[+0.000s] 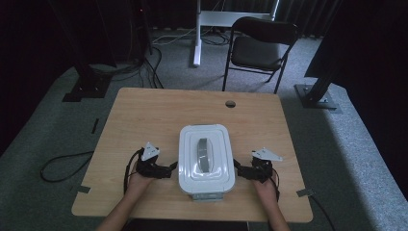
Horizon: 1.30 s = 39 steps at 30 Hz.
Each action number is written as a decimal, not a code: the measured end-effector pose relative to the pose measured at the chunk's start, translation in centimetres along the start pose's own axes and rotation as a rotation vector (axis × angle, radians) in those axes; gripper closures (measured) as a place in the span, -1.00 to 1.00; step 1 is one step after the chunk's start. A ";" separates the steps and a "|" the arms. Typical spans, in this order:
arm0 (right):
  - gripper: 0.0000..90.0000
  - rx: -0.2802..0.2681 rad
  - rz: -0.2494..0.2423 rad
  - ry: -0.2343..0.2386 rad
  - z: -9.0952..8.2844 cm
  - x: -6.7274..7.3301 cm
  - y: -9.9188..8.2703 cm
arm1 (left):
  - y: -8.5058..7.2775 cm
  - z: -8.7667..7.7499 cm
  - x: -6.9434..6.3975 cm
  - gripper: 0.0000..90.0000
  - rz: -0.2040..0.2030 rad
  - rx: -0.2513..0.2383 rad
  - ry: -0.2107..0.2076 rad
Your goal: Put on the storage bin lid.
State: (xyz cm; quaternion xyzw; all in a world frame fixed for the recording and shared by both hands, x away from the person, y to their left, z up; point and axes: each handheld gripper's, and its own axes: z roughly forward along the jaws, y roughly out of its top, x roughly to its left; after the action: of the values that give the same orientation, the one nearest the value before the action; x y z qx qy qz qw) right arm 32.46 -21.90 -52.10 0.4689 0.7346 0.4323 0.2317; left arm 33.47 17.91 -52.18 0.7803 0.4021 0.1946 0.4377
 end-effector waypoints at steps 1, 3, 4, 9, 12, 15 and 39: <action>-0.75 -0.001 0.005 -0.002 0.0 0.0 0.0 | 0.0 -0.1 0.1 -0.99 0.002 0.004 0.004; -0.75 0.001 0.005 -0.014 -0.1 -0.1 -0.1 | -0.2 -0.4 0.4 -0.99 -0.002 0.008 0.015; -0.75 -0.001 0.007 -0.015 -0.2 -0.2 -0.1 | -0.2 -0.5 0.6 -0.99 -0.002 0.006 0.021; -0.75 -0.014 0.031 -0.035 -0.5 -0.7 -0.4 | -0.6 -1.3 1.5 -0.99 -0.025 0.006 0.049; -0.75 -0.016 0.042 -0.045 -0.7 -0.9 -0.6 | -0.9 -1.6 1.9 -0.99 -0.037 0.008 0.061; -0.75 -0.013 0.046 -0.061 -1.0 -1.2 -0.9 | -1.3 -2.0 2.4 -0.99 -0.047 0.002 0.068; -0.75 -0.011 0.101 -0.142 -3.6 -4.3 -2.7 | -3.9 -5.0 5.6 -0.99 -0.124 0.024 0.151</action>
State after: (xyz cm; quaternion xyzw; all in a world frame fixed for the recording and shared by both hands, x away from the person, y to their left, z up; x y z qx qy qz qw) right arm 30.41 -27.72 -52.86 0.5335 0.6894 0.4132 0.2634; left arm 31.75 26.12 -53.01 0.7422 0.4836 0.2207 0.4081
